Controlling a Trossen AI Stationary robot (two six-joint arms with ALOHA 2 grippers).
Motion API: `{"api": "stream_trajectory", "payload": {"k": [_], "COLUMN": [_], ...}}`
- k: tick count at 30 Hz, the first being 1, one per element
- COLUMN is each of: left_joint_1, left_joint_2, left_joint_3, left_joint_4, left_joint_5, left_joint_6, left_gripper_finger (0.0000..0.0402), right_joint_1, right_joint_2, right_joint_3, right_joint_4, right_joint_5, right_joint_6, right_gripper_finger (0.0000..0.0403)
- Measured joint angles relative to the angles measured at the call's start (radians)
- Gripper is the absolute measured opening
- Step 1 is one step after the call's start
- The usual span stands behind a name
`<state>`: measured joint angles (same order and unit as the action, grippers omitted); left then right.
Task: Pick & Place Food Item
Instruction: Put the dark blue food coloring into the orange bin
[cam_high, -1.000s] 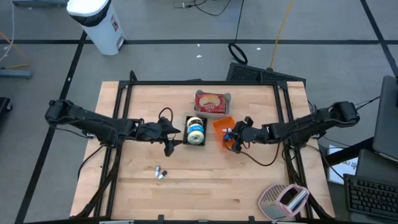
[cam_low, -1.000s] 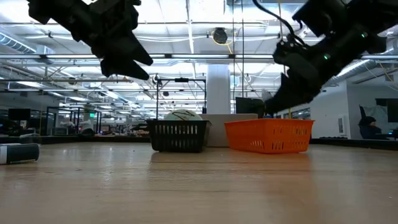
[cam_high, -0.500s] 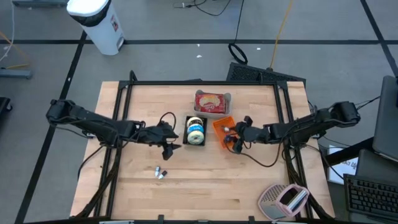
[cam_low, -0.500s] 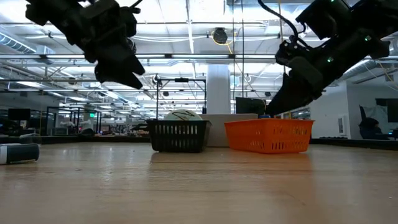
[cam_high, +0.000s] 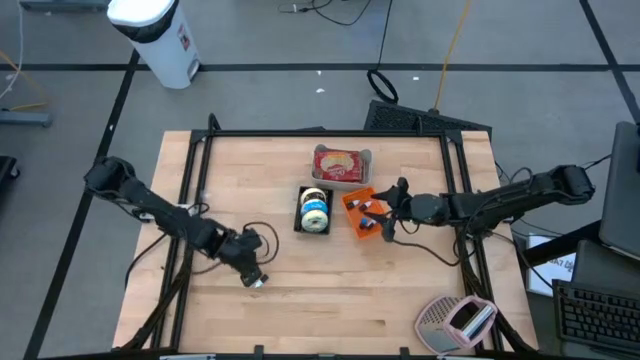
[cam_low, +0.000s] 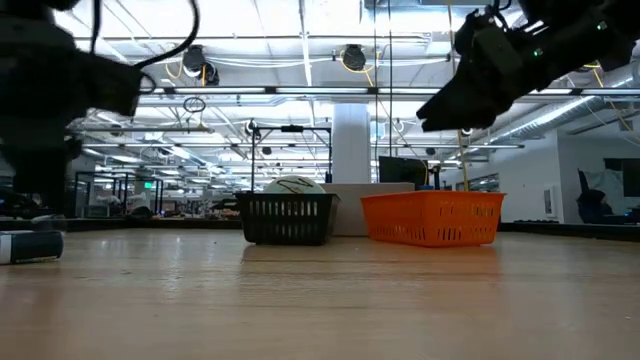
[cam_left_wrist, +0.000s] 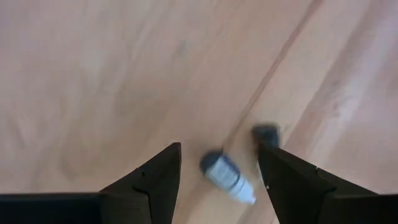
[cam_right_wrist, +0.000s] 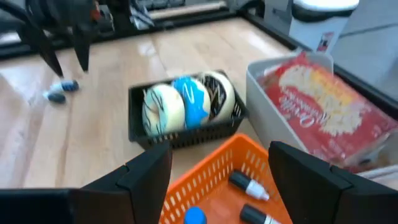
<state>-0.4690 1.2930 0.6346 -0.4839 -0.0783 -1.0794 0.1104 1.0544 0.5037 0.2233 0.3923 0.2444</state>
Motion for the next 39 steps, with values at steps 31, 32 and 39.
{"api": "stream_trajectory", "payload": {"k": [31, 32, 39], "left_joint_1": [-0.083, -0.083, -0.055], "left_joint_2": [0.201, 0.201, 0.18], "left_joint_3": [0.006, 0.006, 0.004], "left_joint_4": [-0.042, -0.045, -0.045], "left_joint_5": [0.086, 0.085, 0.06], "left_joint_6": [-0.349, -0.349, -0.275], "left_gripper_finger": [0.0157, 0.0144, 0.0054], "right_joint_1": [0.016, 0.016, 0.016], "right_joint_2": [-0.024, -0.024, -0.024], "right_joint_3": [0.0, 0.0, 0.001], "right_joint_4": [0.071, 0.072, 0.08], "right_joint_5": [-0.004, -0.004, -0.007], "right_joint_6": [-0.048, -0.048, -0.012], "right_gripper_finger": [0.0237, 0.0237, 0.0237]}}
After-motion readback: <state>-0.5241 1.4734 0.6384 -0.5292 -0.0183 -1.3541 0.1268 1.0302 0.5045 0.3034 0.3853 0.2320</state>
